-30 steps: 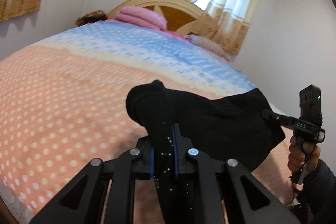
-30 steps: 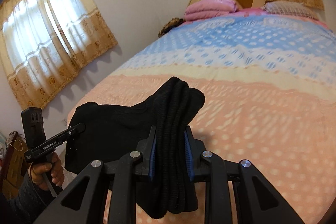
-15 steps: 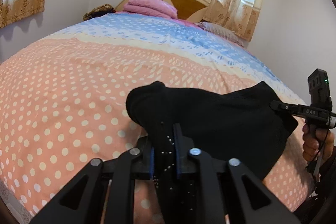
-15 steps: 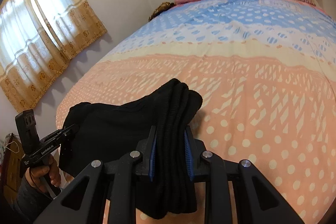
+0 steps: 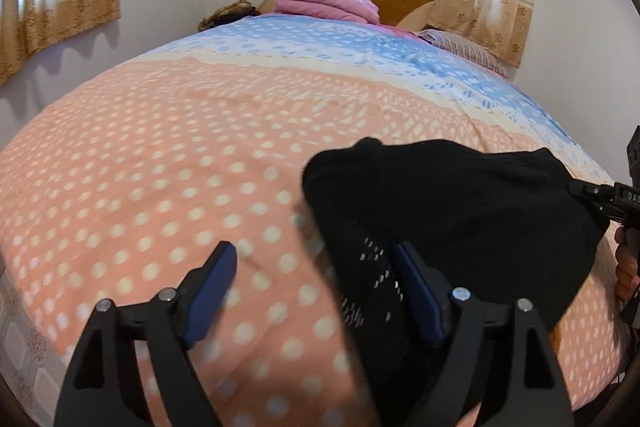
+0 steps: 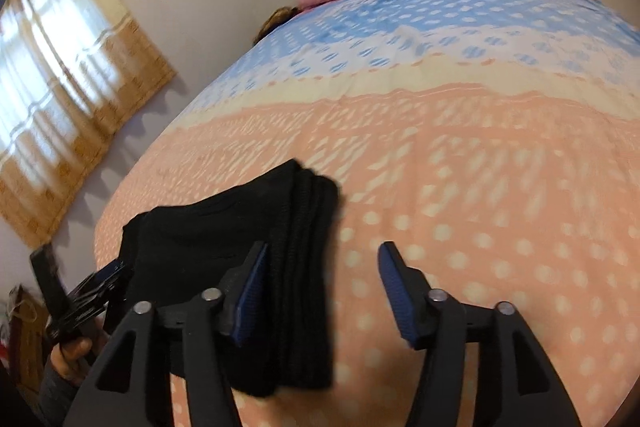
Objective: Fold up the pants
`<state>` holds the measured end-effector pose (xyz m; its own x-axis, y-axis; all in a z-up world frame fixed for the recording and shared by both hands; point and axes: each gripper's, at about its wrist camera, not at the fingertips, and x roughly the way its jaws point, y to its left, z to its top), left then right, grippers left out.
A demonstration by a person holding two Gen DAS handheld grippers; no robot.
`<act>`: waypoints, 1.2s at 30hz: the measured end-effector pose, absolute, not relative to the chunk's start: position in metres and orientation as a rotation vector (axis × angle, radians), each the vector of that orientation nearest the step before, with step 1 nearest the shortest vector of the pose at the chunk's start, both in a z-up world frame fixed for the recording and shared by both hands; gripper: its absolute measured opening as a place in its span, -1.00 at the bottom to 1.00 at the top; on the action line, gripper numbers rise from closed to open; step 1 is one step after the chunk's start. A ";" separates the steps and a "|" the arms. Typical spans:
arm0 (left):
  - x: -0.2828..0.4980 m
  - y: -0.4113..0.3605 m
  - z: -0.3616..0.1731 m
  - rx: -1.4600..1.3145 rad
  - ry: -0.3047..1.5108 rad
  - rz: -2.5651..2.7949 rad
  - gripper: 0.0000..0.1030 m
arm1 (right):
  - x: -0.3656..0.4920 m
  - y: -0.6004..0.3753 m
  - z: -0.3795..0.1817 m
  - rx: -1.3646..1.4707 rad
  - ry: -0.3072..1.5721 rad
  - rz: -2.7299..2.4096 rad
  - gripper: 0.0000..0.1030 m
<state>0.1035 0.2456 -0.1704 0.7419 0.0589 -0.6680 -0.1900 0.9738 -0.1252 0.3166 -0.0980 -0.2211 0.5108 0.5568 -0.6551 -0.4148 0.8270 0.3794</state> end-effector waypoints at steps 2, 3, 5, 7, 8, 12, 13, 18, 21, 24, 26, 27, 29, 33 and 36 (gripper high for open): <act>0.091 0.247 -0.164 -0.177 0.715 0.149 0.61 | 0.307 -0.107 -0.215 0.184 0.829 0.560 0.20; 0.083 0.247 -0.160 -0.174 0.708 0.160 0.61 | 0.298 -0.114 -0.210 0.178 0.809 0.529 0.20; 0.069 0.246 -0.151 -0.173 0.690 0.172 0.61 | 0.286 -0.121 -0.204 0.161 0.785 0.491 0.20; 0.056 0.242 -0.140 -0.174 0.666 0.180 0.61 | 0.266 -0.131 -0.196 0.156 0.757 0.462 0.20; 0.050 0.239 -0.135 -0.174 0.652 0.181 0.61 | 0.254 -0.135 -0.192 0.150 0.743 0.446 0.20; 0.029 0.224 -0.110 -0.176 0.582 0.179 0.79 | 0.211 -0.147 -0.175 0.116 0.674 0.420 0.20; 0.025 0.220 -0.105 -0.177 0.565 0.171 0.79 | 0.197 -0.149 -0.170 0.100 0.653 0.415 0.21; 0.012 0.197 -0.081 -0.169 0.515 0.119 0.82 | 0.155 -0.152 -0.151 0.071 0.592 0.419 0.23; 0.003 0.184 -0.069 -0.159 0.477 0.095 0.91 | 0.133 -0.156 -0.142 0.066 0.557 0.431 0.29; -0.001 0.173 -0.062 -0.141 0.457 0.078 0.91 | 0.118 -0.160 -0.139 0.066 0.537 0.427 0.34; -0.003 0.167 -0.060 -0.137 0.450 0.073 0.91 | 0.109 -0.161 -0.138 0.058 0.530 0.429 0.34; -0.003 0.165 -0.059 -0.136 0.450 0.066 0.92 | 0.106 -0.162 -0.137 0.052 0.525 0.430 0.35; -0.004 0.161 -0.058 -0.128 0.451 0.066 0.92 | 0.102 -0.164 -0.136 0.050 0.516 0.430 0.35; -0.007 0.153 -0.057 -0.120 0.454 0.061 0.92 | 0.100 -0.165 -0.133 0.066 0.511 0.443 0.35; -0.008 0.151 -0.057 -0.118 0.453 0.057 0.92 | 0.099 -0.167 -0.132 0.072 0.507 0.441 0.35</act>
<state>-0.0077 0.1509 -0.0570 0.8979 0.0286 -0.4393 -0.0809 0.9916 -0.1008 0.0989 -0.1671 -0.1321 0.7825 0.4258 -0.4543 -0.3905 0.9039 0.1746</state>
